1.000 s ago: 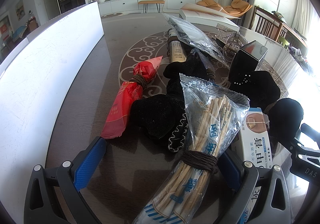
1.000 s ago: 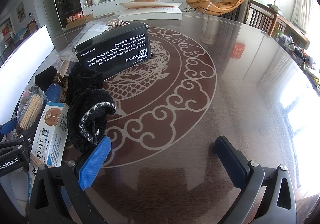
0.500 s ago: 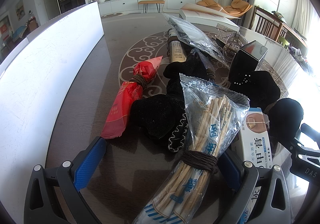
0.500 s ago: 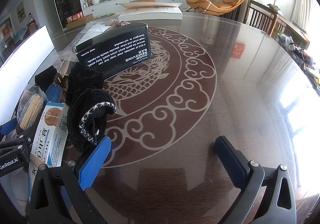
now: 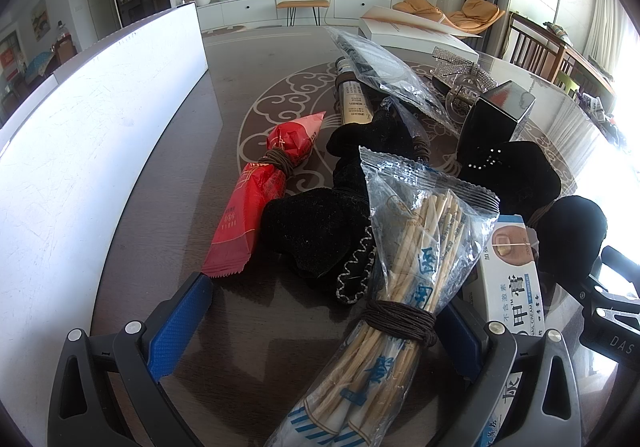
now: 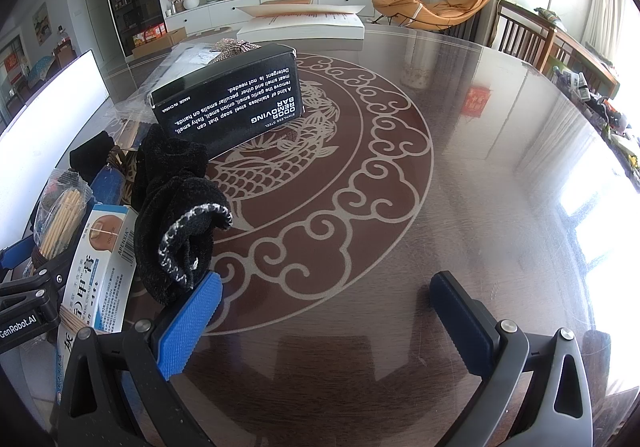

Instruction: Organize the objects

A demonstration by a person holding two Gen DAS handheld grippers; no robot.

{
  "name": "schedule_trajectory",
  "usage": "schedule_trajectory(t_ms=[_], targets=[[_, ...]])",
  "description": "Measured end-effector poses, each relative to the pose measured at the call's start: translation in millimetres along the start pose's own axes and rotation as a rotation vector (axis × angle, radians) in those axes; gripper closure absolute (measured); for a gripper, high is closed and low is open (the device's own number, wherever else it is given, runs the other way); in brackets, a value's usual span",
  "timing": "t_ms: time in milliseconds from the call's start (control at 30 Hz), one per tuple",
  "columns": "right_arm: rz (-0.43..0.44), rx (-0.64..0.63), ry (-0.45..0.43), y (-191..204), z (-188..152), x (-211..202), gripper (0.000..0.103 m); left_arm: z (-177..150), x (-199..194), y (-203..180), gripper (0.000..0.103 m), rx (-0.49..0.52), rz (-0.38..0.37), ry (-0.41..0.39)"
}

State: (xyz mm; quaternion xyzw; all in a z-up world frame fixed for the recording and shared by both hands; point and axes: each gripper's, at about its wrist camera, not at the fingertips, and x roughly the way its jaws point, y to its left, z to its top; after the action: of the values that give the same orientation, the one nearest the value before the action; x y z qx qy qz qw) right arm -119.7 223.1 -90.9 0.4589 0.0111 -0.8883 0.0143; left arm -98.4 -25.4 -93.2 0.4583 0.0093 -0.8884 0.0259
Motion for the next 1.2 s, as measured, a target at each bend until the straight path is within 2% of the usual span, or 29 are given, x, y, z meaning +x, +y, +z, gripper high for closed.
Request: schedule_trajectory(t_ms=[867, 1067, 1200], targets=[[0.000, 0.000, 0.000, 0, 1, 1, 0.000, 0, 0, 0, 0.000, 0.000, -0.001, 0.000], [0.000, 0.000, 0.000, 0, 1, 1, 0.000, -20, -15, 8, 0.000, 0.152, -0.105, 0.054], [0.000, 0.000, 0.000, 0, 1, 1, 0.000, -40, -31, 25, 0.000, 0.170, -0.114, 0.063]])
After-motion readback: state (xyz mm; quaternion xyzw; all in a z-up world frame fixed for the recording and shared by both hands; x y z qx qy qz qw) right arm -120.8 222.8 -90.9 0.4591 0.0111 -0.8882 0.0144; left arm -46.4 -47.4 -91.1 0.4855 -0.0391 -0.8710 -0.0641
